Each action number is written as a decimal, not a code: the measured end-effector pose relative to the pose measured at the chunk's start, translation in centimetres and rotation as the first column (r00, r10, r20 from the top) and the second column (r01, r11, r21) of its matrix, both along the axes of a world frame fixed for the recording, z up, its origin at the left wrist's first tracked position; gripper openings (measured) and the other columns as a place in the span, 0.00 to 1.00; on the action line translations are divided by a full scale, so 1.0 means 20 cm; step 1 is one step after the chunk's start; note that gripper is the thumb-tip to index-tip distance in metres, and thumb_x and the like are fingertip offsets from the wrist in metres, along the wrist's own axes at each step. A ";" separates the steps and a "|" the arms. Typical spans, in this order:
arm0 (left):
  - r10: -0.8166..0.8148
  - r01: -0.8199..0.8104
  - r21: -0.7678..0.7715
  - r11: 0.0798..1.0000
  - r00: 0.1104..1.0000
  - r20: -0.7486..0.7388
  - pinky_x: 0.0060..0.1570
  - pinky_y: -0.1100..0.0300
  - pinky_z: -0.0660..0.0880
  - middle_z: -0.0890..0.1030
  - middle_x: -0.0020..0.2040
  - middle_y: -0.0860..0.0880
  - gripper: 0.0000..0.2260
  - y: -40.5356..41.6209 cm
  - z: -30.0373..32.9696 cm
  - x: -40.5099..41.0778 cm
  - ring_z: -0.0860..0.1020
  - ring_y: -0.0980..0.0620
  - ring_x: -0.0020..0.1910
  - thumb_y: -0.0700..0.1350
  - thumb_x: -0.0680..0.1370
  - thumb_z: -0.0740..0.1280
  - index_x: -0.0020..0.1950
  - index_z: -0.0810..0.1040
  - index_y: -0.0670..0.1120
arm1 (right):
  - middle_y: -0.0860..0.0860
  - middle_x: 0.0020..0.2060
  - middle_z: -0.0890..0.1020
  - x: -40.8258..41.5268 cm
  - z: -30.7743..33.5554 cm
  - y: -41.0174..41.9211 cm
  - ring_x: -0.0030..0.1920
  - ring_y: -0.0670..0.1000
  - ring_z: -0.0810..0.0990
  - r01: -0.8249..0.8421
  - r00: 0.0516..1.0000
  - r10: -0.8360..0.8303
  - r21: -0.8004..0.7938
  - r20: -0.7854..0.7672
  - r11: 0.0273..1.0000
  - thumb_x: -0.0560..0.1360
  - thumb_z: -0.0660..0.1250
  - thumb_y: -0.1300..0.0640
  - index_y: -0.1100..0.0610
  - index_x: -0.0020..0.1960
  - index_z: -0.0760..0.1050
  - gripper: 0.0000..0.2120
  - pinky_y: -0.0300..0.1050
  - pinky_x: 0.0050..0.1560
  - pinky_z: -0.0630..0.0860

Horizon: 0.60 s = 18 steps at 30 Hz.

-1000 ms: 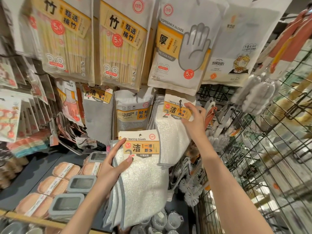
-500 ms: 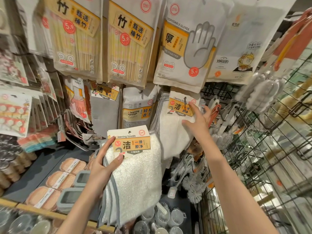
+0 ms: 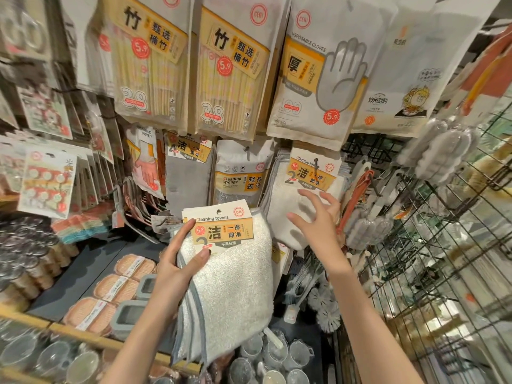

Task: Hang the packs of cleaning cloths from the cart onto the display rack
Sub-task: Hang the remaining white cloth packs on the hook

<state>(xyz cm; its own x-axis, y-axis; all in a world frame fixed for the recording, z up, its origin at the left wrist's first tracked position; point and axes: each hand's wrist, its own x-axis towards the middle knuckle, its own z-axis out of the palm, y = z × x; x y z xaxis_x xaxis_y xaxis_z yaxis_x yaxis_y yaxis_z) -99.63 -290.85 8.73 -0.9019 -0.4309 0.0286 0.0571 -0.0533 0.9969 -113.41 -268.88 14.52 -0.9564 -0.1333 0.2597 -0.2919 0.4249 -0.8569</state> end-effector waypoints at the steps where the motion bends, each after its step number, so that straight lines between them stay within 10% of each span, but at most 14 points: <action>1: -0.007 0.007 -0.002 1.000 1.000 -0.004 0.69 0.49 0.61 0.70 0.70 0.59 0.29 0.00 0.00 0.00 0.63 0.58 0.70 0.52 0.68 0.75 0.65 0.70 0.71 | 0.47 0.65 0.57 0.02 -0.01 -0.02 0.64 0.48 0.69 -0.023 1.000 0.023 -0.018 0.010 1.000 0.71 0.73 0.58 0.43 0.59 0.73 0.21 0.32 0.64 0.64; 5: -0.012 0.013 0.010 1.000 0.999 -0.030 0.66 0.53 0.64 0.72 0.64 0.67 0.28 0.02 0.01 0.00 0.68 0.64 0.66 0.50 0.68 0.73 0.65 0.72 0.69 | 0.48 0.67 0.60 0.09 -0.04 -0.13 0.67 0.52 0.68 -0.162 0.981 0.165 -0.037 0.099 0.986 0.71 0.72 0.54 0.40 0.60 0.71 0.21 0.47 0.71 0.63; 13: -0.050 0.057 0.074 0.996 0.994 -0.093 0.52 0.70 0.67 0.71 0.61 0.71 0.27 0.07 0.02 0.01 0.68 0.81 0.54 0.46 0.70 0.72 0.66 0.71 0.64 | 0.46 0.62 0.65 0.14 -0.05 -0.25 0.63 0.40 0.65 -0.252 0.955 0.251 -0.013 0.158 0.968 0.70 0.73 0.56 0.50 0.72 0.64 0.33 0.18 0.52 0.61; 18: -0.032 0.041 0.100 0.994 0.995 -0.094 0.54 0.68 0.67 0.72 0.61 0.71 0.29 0.07 -0.01 0.00 0.67 0.77 0.58 0.47 0.70 0.72 0.67 0.70 0.65 | 0.47 0.61 0.67 0.18 -0.07 -0.24 0.62 0.39 0.67 -0.252 0.956 0.255 -0.040 0.142 0.967 0.70 0.74 0.60 0.49 0.71 0.66 0.32 0.16 0.51 0.61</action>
